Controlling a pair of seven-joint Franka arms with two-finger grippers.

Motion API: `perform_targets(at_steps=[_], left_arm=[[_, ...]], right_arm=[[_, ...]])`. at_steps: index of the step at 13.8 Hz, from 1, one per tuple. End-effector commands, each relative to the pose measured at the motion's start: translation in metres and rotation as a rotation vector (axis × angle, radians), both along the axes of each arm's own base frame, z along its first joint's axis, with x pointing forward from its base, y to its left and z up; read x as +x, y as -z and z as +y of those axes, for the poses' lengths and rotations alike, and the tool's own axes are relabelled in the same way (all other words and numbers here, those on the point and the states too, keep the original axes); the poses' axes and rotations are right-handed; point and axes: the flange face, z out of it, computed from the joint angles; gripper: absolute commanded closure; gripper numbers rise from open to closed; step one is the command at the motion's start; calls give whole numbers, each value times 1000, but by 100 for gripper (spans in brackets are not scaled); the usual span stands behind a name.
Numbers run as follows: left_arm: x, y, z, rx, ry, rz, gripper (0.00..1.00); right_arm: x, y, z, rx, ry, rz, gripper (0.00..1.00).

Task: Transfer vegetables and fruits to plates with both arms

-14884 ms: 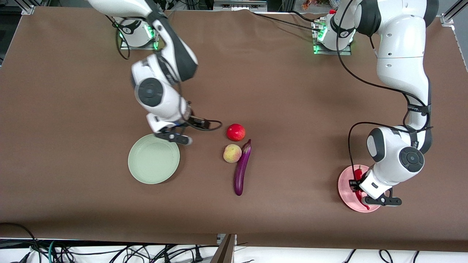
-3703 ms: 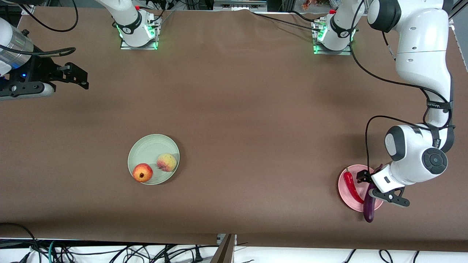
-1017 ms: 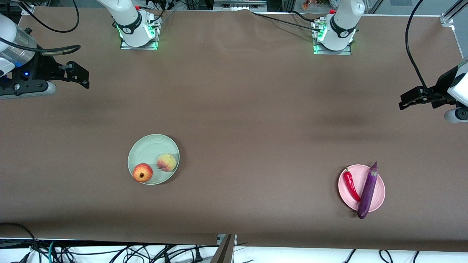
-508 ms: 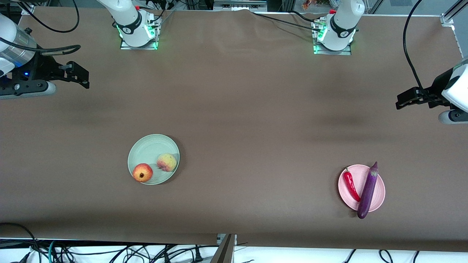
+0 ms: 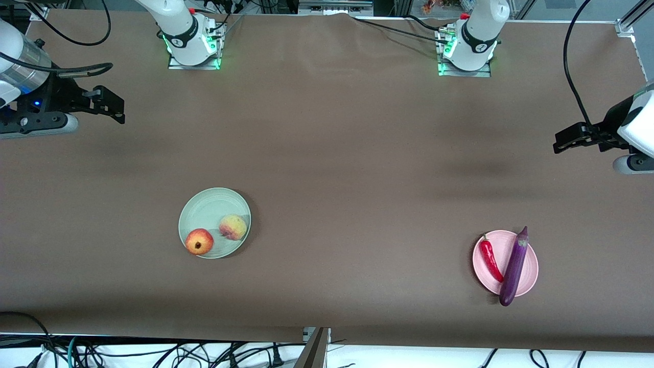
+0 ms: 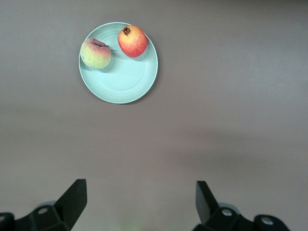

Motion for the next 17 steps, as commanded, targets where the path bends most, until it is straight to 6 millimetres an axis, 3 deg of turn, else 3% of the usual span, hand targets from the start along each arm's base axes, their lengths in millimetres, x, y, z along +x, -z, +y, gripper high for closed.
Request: perform_targets(at_steps=[1, 17], left_arm=[[2, -5, 0, 12, -9, 5, 0], [2, -5, 0, 1, -9, 5, 0]], right_arm=[[-1, -3, -2, -5, 1, 6, 0], [0, 2, -18, -11, 30, 27, 0]])
